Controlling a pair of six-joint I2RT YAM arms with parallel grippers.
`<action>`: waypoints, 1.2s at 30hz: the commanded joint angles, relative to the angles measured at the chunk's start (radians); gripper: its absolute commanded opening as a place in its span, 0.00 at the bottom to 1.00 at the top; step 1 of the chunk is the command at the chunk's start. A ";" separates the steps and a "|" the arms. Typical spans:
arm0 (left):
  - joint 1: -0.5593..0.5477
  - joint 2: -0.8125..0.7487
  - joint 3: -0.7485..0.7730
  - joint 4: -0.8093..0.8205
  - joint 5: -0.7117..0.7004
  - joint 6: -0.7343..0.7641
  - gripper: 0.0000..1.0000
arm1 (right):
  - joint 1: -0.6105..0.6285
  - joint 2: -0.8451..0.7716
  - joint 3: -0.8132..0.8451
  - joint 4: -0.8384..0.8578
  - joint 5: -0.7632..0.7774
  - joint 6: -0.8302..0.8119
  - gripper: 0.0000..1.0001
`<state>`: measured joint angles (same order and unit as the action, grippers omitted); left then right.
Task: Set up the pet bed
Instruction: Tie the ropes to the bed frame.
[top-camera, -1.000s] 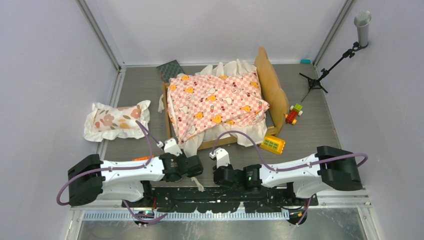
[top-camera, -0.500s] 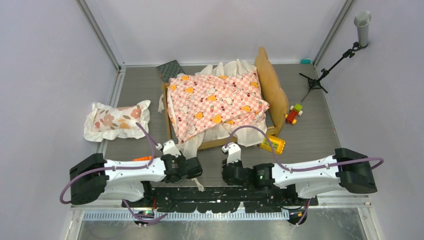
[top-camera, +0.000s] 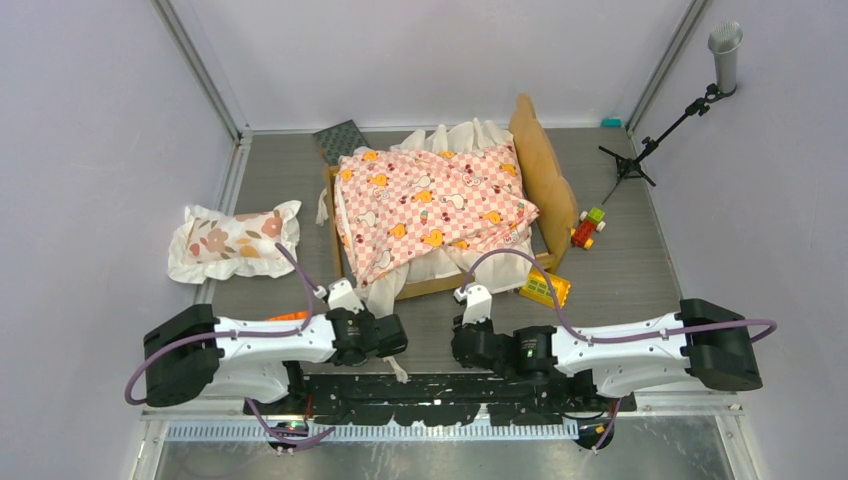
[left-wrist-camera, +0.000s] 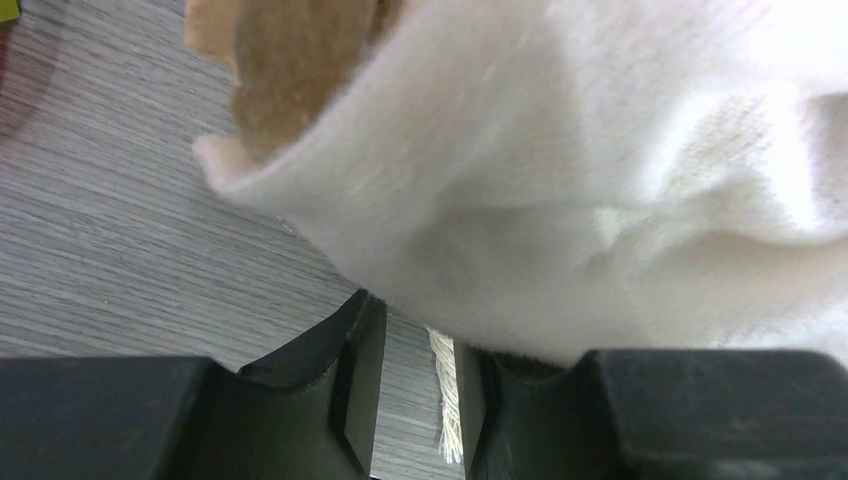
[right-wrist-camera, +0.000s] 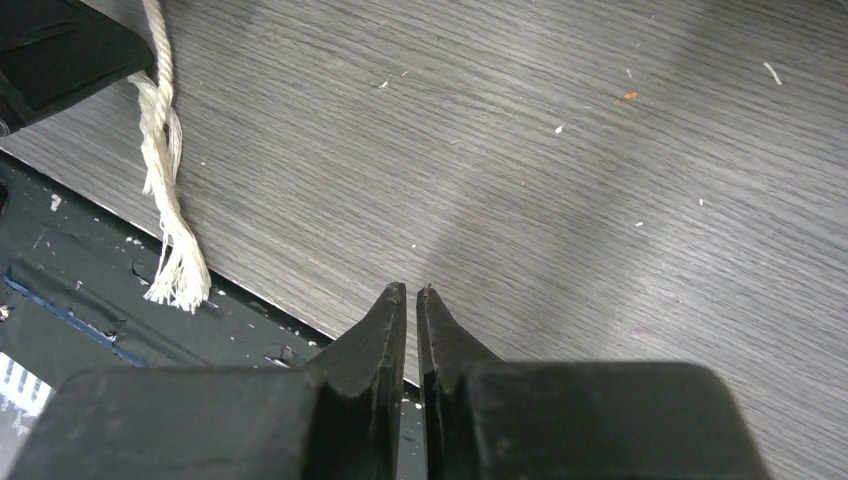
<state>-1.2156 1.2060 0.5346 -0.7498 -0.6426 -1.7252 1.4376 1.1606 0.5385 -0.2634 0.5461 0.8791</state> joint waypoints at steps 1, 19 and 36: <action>-0.004 0.053 0.017 0.008 -0.018 -0.016 0.31 | -0.003 -0.026 -0.003 0.001 0.039 0.031 0.15; -0.003 0.062 -0.011 -0.016 0.061 0.010 0.00 | -0.012 -0.107 -0.048 -0.018 0.078 0.058 0.15; -0.004 -0.326 -0.008 -0.305 0.003 0.016 0.00 | -0.014 -0.053 0.000 0.050 0.107 -0.013 0.17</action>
<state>-1.2156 0.9340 0.4934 -0.9356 -0.5919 -1.7172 1.4254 1.1069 0.5018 -0.2844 0.6086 0.8967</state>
